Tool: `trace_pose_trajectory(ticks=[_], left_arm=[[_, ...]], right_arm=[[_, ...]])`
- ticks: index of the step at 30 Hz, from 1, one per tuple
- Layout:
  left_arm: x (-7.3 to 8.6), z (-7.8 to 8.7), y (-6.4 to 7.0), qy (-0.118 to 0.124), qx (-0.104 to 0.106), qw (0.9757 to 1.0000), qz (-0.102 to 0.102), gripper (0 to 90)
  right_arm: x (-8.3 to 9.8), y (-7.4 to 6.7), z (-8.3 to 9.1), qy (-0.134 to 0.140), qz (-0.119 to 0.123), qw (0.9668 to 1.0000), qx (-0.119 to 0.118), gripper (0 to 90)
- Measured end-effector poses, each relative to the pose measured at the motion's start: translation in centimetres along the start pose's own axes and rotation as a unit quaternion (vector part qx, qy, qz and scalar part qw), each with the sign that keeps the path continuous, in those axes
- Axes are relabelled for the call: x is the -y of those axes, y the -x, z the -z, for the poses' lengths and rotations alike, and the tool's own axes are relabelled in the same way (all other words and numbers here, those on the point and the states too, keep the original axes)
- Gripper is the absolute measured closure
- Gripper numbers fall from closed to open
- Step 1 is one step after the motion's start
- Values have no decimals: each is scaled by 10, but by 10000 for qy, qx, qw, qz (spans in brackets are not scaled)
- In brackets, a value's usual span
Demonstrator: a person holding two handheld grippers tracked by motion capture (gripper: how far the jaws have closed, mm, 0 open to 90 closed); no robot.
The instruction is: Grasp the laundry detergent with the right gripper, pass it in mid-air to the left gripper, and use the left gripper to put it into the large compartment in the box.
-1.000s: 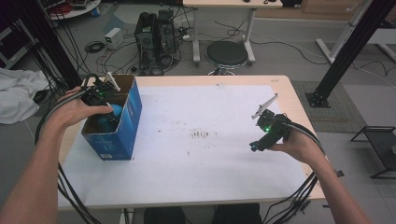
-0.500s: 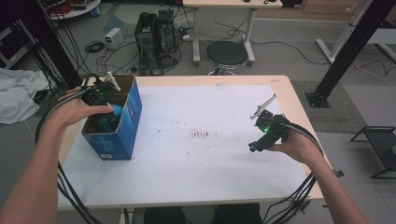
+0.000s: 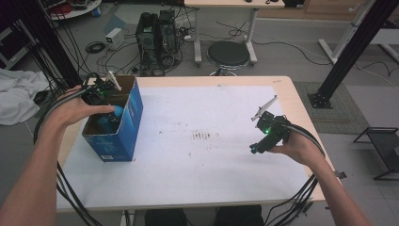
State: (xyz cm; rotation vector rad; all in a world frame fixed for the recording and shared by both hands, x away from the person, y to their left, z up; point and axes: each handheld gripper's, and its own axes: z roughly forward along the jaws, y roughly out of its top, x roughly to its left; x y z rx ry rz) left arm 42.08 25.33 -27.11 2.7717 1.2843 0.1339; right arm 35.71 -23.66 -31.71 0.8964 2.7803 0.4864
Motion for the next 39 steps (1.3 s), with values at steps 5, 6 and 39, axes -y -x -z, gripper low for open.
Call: trace_pose_trajectory(ticks=[5, 6, 39], left_arm=[[-1, 9, -1, -15, -31, 10000, -54, 329], [-1, 11, 0, -46, 6, 10000, -58, 329], [-4, 48, 12, 229, -211, 9995, -70, 290]], right_arm=[[0, 0, 2, -3, 5, 10000, 3, 214], [0, 0, 2, 2, -25, 10000, 9, 214], [-1, 0, 3, -3, 9, 10000, 30, 214]])
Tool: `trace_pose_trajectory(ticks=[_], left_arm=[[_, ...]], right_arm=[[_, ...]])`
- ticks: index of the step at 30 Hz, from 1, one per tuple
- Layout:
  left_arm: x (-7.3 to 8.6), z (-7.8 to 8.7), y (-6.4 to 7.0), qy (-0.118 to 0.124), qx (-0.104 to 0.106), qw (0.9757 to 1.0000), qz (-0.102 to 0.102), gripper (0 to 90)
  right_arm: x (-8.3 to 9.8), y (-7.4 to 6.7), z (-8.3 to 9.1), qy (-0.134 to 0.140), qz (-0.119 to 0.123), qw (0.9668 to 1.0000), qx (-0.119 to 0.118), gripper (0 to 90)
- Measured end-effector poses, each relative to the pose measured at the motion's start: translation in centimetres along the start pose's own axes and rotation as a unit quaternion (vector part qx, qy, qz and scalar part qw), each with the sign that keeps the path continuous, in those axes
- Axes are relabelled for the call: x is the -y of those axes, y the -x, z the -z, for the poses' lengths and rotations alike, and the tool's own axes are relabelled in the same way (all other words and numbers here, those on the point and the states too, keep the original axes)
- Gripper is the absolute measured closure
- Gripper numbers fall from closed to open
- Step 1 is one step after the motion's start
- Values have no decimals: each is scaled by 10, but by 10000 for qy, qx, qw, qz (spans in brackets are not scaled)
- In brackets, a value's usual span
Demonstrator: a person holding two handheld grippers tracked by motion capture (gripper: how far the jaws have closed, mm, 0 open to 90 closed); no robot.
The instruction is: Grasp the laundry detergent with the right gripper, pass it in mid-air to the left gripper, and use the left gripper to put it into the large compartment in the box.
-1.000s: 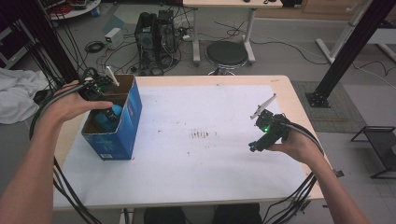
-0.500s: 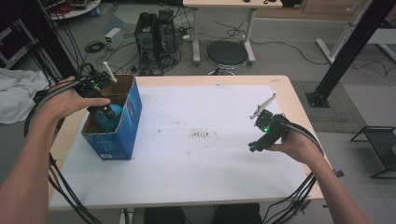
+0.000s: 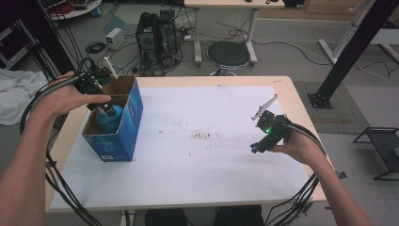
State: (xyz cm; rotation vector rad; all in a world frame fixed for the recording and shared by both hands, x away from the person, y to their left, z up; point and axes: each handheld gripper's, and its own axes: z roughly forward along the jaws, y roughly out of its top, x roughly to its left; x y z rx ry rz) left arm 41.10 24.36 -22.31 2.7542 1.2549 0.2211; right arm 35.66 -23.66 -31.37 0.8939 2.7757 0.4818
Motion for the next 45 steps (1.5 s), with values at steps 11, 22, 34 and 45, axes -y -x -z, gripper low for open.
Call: trace_pose_trajectory(ticks=[11, 22, 34, 45], left_arm=[[-17, 25, 18, 209, -70, 9991, -356, 290], [-50, 38, 63, 485, -34, 9949, -885, 290], [-78, 12, 111, 400, 207, 9862, -1595, 187], [-98, -32, 146, 151, 408, 9796, -1963, 187]], right_arm=[[0, 0, 3, -125, -104, 9998, 62, 214], [0, 2, 4, -59, -58, 9999, 104, 214], [-2, 1, 8, -65, -110, 9998, 149, 214], [4, 3, 10, -13, -80, 9999, 124, 214]])
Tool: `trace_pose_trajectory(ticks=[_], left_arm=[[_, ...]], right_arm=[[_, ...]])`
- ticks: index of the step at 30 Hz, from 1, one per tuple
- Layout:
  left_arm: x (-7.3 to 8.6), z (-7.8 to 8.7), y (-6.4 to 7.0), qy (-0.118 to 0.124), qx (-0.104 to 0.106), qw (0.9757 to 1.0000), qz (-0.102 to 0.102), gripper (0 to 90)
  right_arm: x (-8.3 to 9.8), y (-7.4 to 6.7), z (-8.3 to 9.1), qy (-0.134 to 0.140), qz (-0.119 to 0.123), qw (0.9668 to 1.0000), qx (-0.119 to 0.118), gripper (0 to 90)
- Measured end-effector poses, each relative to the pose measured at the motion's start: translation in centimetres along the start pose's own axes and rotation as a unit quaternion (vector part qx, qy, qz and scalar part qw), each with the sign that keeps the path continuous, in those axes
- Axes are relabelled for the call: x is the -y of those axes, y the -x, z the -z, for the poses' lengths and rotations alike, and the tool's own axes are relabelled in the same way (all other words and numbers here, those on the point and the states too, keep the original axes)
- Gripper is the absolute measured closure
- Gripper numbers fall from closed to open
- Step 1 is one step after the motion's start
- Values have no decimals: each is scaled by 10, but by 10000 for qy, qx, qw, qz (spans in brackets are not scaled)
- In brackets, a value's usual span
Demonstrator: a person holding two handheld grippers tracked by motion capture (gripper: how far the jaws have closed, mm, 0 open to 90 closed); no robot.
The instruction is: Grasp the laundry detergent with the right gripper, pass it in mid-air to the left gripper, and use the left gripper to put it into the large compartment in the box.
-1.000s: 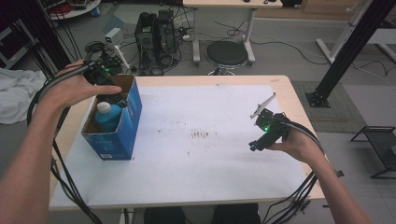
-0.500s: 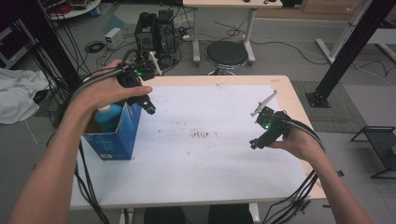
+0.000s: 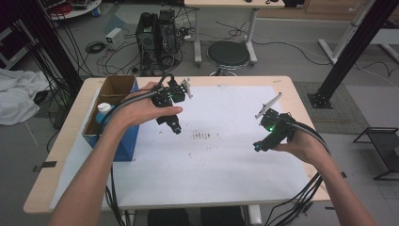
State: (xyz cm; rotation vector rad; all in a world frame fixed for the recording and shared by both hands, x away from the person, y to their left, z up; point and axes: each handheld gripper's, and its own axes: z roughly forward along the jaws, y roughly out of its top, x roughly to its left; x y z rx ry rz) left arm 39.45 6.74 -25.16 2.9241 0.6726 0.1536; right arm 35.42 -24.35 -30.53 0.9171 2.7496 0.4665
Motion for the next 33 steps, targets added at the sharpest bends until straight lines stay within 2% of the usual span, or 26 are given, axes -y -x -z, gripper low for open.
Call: trace_pose_trajectory(ticks=[1, 3, 5, 6, 8, 10, 15, 18, 19, 23, 24, 27, 33], left_arm=[[-1, -3, 2, -17, 5, 10000, -20, 187], [-3, -11, 5, -63, -15, 10000, -39, 187], [-4, -18, 8, -118, 16, 9999, -39, 187], [-4, -21, 9, -163, 16, 9998, -59, 187], [-3, -26, 10, -191, 51, 9998, -63, 187], [-2, -28, 11, -197, 72, 9998, -45, 187], [1, -29, 11, -215, 92, 9997, 31, 186], [2, -28, 11, -214, 72, 9997, 17, 186], [2, -27, 11, -227, 73, 9997, 2, 187], [4, -26, 12, -207, 83, 9998, 19, 187], [4, -26, 12, -209, 89, 9997, 8, 187], [4, -26, 12, -209, 106, 9997, -1, 187], [5, -26, 13, -212, 85, 9997, -8, 187]], right_arm=[[1, 1, 0, 21, 47, 10000, -15, 214], [2, 1, 0, -3, -48, 10000, -1, 214], [2, 3, 0, 20, -32, 10000, 15, 214], [2, 2, 1, -43, -121, 9999, 45, 214], [1, 4, 0, 21, -66, 10000, 1, 214], [0, 2, 0, -25, -143, 9999, 30, 214], [-2, 2, 0, -4, -50, 10000, -1, 214], [-3, 0, 0, 0, -57, 10000, 4, 214], [-4, 1, -1, 29, 6, 10000, 8, 214], [-5, -2, 1, -22, -50, 10000, 17, 214], [-5, -1, 0, 22, 27, 10000, 1, 214], [-6, -1, 1, 28, 50, 10000, 16, 214], [-6, -3, 1, 8, 10, 10000, 22, 214]])
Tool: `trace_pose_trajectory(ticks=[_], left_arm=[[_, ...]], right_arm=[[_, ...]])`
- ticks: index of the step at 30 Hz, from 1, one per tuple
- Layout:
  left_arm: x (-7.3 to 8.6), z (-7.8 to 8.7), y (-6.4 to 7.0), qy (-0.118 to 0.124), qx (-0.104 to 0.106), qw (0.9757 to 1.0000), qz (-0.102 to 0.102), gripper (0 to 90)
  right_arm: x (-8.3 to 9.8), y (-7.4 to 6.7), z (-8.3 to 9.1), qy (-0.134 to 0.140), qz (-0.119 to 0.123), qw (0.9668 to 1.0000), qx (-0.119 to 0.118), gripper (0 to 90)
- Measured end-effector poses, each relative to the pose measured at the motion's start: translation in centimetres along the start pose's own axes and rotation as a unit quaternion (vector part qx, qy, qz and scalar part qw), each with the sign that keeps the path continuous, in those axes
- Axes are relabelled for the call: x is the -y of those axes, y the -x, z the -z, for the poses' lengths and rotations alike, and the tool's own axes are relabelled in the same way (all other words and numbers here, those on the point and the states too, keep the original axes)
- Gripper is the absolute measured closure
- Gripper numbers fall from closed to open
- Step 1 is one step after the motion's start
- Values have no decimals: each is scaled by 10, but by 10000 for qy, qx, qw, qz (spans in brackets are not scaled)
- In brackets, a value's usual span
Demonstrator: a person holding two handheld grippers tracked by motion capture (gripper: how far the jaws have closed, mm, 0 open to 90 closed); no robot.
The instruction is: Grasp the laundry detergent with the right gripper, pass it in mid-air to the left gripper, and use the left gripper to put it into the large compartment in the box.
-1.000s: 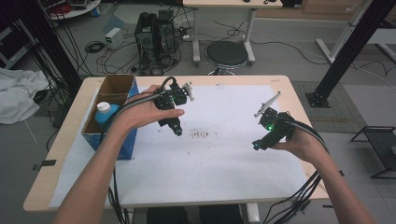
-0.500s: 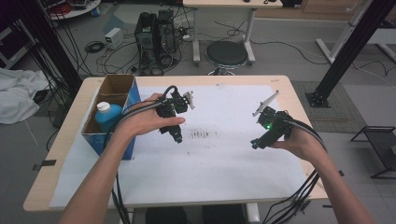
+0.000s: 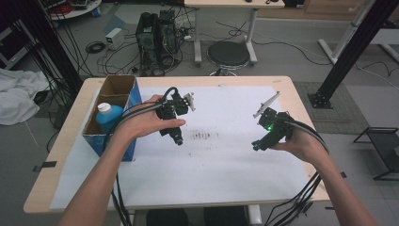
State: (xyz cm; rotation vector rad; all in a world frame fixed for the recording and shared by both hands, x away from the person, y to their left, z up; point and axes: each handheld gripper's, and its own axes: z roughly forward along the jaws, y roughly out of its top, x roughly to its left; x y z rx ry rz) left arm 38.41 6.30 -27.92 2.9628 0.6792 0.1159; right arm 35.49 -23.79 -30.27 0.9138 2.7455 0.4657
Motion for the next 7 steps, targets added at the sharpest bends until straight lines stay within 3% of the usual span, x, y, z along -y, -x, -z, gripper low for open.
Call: trace_pose_trajectory(ticks=[7], left_arm=[[2, 2, 2, 84, 44, 10000, 5, 186]], right_arm=[[0, 0, 0, -33, -60, 10000, 4, 214]])
